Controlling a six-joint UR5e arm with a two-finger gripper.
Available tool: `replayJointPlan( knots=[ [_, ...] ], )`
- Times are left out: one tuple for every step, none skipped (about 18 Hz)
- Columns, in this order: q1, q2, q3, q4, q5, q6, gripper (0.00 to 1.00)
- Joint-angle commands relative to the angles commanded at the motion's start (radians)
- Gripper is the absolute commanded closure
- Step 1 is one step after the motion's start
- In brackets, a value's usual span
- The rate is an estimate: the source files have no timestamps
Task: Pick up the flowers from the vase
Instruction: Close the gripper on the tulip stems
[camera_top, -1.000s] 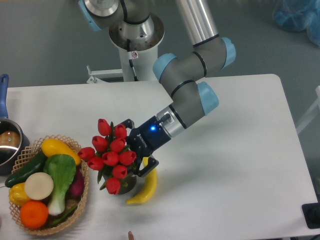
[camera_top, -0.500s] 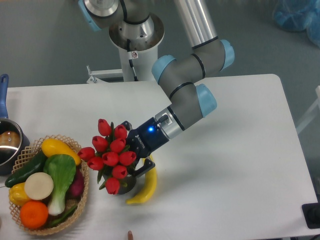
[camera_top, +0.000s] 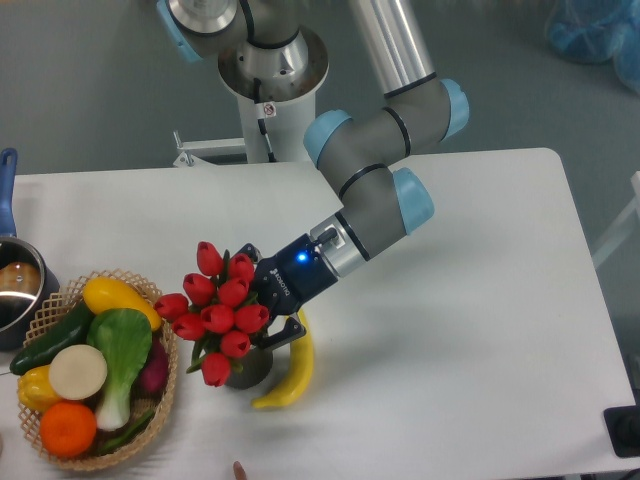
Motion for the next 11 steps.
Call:
replayJointPlan(
  knots=[
    [0.0, 0.0, 0.0, 0.0, -0.006, 0.002, 0.46],
    [0.002, 0.0, 0.0, 0.0, -0.012, 0.002, 0.46],
    [0.002, 0.0, 0.002, 0.0, -0.018, 0.002, 0.52],
    [0.002, 0.002, 0.0, 0.0, -0.02, 0.002, 0.52],
    [0.003, 0.002, -0.002, 0.0, -0.02, 0.002, 0.52],
    [0.003, 0.002, -0.003, 0.0, -0.02, 0.002, 0.52],
    [0.003, 0.002, -0.005, 0.0, -0.02, 0.002, 0.52],
    [0.003, 0.002, -0.005, -0.002, -0.02, 0.002, 0.52],
    [0.005, 0.003, -0.005, 0.0, -0.02, 0.002, 0.52],
    [0.005, 0.003, -0.005, -0.002, -0.021, 0.002, 0.53],
    [0.005, 0.003, -0.005, 0.0, -0.02, 0.002, 0.54]
  ],
)
